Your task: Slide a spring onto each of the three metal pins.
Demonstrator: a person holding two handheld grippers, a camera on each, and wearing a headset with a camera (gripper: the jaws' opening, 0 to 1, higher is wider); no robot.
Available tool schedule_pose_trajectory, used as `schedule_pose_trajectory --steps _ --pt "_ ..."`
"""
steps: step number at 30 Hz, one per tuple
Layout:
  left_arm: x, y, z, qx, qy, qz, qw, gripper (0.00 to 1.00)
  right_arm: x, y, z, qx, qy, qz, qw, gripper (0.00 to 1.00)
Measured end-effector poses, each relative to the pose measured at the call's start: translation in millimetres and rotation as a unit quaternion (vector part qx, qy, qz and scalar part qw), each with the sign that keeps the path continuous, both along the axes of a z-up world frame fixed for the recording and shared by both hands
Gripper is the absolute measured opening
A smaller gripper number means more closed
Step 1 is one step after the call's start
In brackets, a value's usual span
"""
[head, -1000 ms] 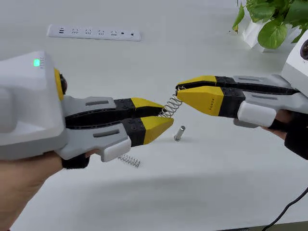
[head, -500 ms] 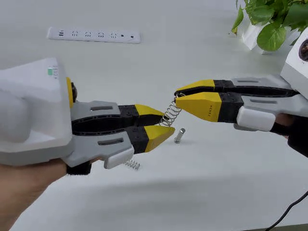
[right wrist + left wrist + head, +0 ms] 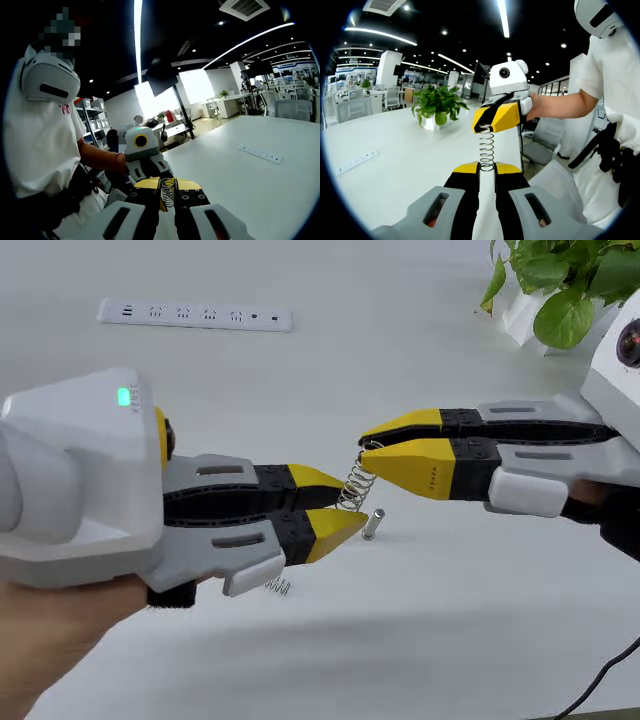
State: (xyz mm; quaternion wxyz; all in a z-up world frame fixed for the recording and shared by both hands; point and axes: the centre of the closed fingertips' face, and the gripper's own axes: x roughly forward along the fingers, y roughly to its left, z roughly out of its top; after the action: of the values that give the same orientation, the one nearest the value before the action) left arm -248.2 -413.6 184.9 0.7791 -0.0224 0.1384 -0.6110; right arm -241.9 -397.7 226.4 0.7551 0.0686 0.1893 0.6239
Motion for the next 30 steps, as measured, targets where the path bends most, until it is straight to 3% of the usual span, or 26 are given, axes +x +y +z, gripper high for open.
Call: schedule_pose_trajectory --steps 6,15,21,24,27,28,30 --pt "-0.6 -0.2 -1.3 -0.001 -0.002 0.0 1.0 0.07 -1.3 -1.4 -1.3 -0.02 -0.013 0.008 0.9997 0.06" --pt "-1.4 -0.5 1.2 -0.011 -0.004 0.0 0.9999 0.07 -1.9 -1.4 1.1 -0.029 -0.019 0.017 0.9993 0.07" --pt "-1.8 0.0 3.0 -0.014 -0.006 0.0 0.9999 0.07 -4.1 -2.6 -1.0 -0.06 -0.024 0.037 0.9972 0.16" --pt "-3.0 -0.1 2.5 -0.013 -0.006 -0.002 0.9999 0.07 -3.4 -8.2 -2.3 -0.114 -0.052 0.07 0.9897 0.19" --pt "-4.6 -0.7 2.3 -0.012 -0.007 -0.004 0.9999 0.07 -7.5 -8.0 3.9 -0.154 -0.068 0.12 0.9784 0.24" --pt "-5.0 -1.0 2.6 -0.013 -0.008 -0.005 0.9999 0.07 -9.2 -8.7 3.5 -0.182 -0.081 0.147 0.9689 0.24" --pt "-5.5 -1.5 2.8 -0.013 -0.008 -0.006 0.9999 0.07 -9.9 -10.0 1.7 -0.219 -0.092 0.179 0.9548 0.26"
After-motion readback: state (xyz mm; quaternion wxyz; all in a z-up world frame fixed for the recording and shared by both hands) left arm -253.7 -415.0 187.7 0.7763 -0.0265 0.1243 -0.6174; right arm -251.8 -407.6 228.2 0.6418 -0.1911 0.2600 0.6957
